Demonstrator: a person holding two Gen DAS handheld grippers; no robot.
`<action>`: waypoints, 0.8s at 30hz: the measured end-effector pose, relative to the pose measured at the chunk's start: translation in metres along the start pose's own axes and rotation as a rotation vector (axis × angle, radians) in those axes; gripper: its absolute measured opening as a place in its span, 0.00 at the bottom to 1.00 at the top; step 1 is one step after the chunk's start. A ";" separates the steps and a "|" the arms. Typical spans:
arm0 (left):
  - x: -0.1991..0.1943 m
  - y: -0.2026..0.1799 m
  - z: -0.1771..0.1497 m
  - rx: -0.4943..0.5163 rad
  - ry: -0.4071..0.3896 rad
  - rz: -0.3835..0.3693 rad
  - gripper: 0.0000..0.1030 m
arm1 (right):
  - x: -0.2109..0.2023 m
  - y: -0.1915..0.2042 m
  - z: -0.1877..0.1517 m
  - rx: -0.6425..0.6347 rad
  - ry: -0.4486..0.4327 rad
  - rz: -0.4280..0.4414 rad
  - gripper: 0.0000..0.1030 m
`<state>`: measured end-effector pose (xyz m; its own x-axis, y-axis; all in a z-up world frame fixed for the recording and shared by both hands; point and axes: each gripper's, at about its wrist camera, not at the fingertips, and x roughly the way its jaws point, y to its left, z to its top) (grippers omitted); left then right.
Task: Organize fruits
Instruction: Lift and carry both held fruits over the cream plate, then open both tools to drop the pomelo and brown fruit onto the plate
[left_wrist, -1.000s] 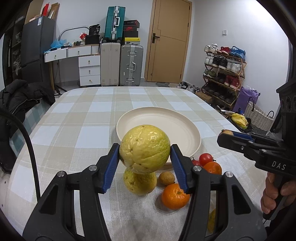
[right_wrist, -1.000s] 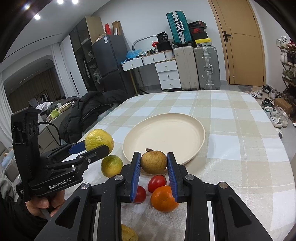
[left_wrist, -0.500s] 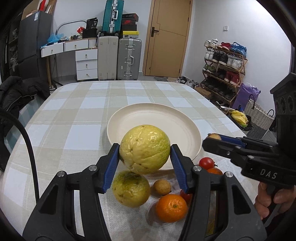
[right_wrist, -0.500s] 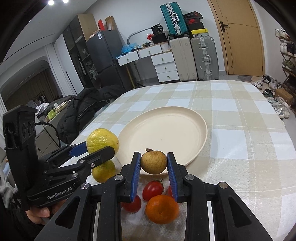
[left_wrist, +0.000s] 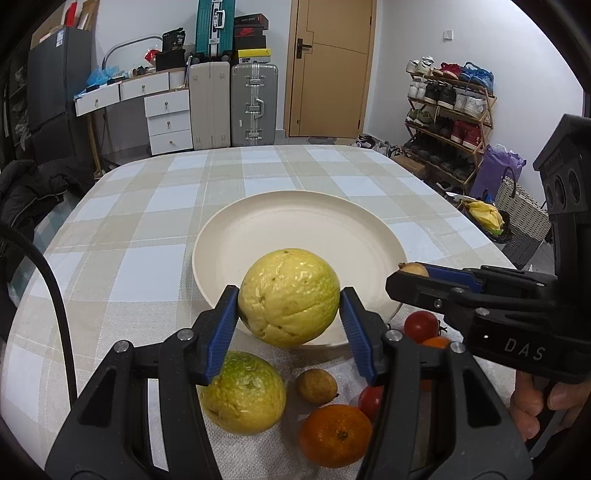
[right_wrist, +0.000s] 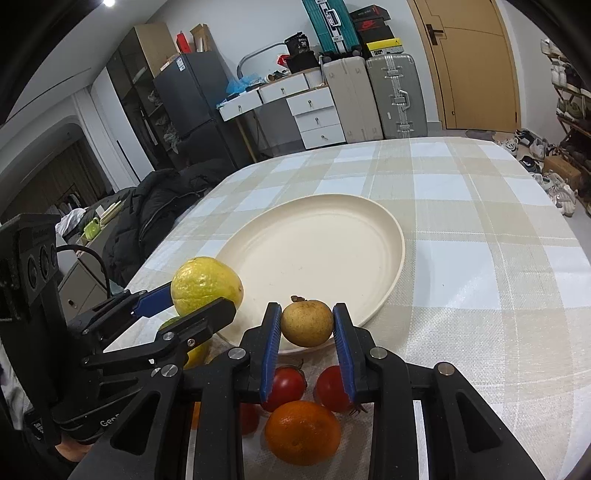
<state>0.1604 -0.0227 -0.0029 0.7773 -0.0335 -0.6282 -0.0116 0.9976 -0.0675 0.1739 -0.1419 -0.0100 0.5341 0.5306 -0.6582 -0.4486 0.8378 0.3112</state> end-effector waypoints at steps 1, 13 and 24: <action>0.002 0.000 0.000 -0.002 0.004 0.003 0.51 | 0.001 0.000 0.000 0.000 0.002 0.000 0.28; 0.021 0.002 0.005 -0.007 0.049 0.003 0.51 | 0.009 -0.003 0.001 0.017 0.020 0.001 0.28; -0.001 0.006 0.001 0.005 -0.004 0.009 0.69 | -0.012 0.001 -0.005 -0.017 -0.020 -0.037 0.68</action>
<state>0.1602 -0.0169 -0.0022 0.7798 -0.0243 -0.6256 -0.0155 0.9982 -0.0581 0.1639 -0.1485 -0.0049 0.5643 0.5021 -0.6553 -0.4402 0.8546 0.2756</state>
